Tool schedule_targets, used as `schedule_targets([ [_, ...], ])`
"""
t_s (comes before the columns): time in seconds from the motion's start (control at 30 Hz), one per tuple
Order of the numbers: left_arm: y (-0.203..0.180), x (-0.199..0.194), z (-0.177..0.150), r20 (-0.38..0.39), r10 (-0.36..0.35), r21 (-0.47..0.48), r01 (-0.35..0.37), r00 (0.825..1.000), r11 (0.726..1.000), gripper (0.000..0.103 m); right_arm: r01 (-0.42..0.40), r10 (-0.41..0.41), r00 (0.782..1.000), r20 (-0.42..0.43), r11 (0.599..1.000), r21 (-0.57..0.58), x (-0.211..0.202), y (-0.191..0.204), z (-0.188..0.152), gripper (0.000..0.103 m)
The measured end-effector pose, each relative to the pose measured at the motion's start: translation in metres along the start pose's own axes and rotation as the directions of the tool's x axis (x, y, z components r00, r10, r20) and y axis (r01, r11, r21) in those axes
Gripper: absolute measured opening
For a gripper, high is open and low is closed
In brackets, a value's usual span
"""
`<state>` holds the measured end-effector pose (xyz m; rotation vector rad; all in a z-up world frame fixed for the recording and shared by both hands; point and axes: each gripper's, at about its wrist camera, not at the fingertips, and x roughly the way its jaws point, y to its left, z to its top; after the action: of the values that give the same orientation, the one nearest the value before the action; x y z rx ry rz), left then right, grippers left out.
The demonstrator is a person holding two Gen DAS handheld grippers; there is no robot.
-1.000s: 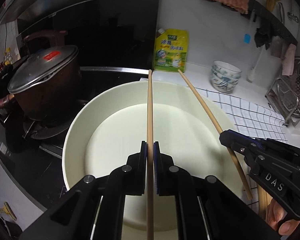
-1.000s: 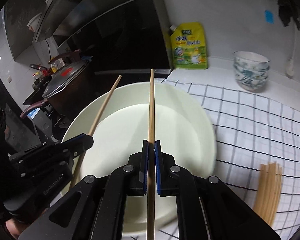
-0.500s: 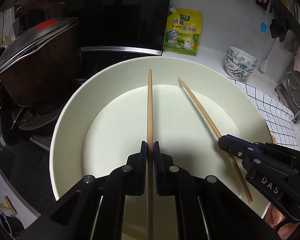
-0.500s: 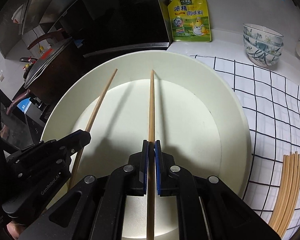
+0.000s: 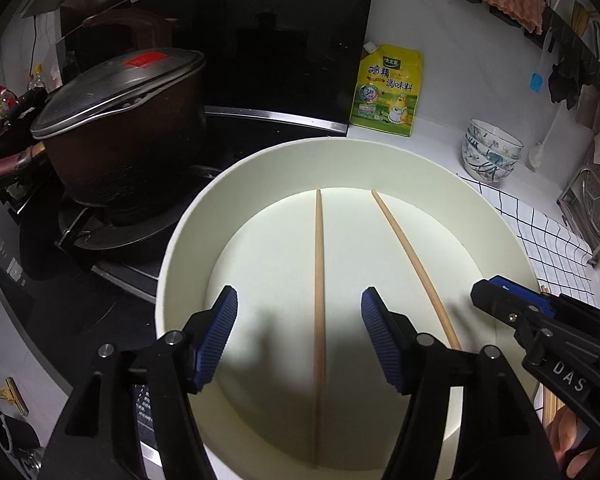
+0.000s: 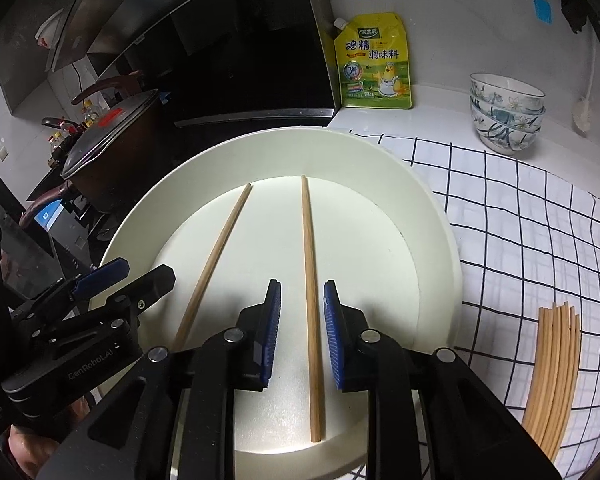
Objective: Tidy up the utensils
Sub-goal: 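Lower the chopsticks into the basin and open both tools, then move both open tools back over the remaining chopsticks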
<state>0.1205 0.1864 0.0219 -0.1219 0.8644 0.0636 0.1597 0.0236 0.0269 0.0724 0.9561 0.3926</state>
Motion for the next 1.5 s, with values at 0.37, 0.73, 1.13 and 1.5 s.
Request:
schedule_targets([
  [0.37,-0.005,-0.029,-0.016,0.038,-0.003,0.006,0.003,0.999,1.000,0.069,0.026,-0.027,0.999,0.034,0.999,0.019,-0.031,-0.007,-0.026,0.026],
  [0.73,-0.036,-0.052,-0.035,0.055,-0.045,0.035,0.043,0.998,0.998,0.078,0.084,-0.087,0.992,0.087,0.996,0.041,-0.075,-0.036,-0.056,0.034],
  [1.13,-0.097,-0.066,-0.059,0.041,-0.123,0.097,0.119,0.992,0.988,0.081,0.202,-0.219,0.970,0.106,0.967,0.153,-0.132,-0.112,-0.105,0.048],
  [1.5,-0.165,-0.072,-0.081,0.020,-0.209,0.173,0.203,0.978,0.964,0.089,0.309,-0.329,0.943,0.057,0.924,0.223,-0.156,-0.178,-0.151,0.052],
])
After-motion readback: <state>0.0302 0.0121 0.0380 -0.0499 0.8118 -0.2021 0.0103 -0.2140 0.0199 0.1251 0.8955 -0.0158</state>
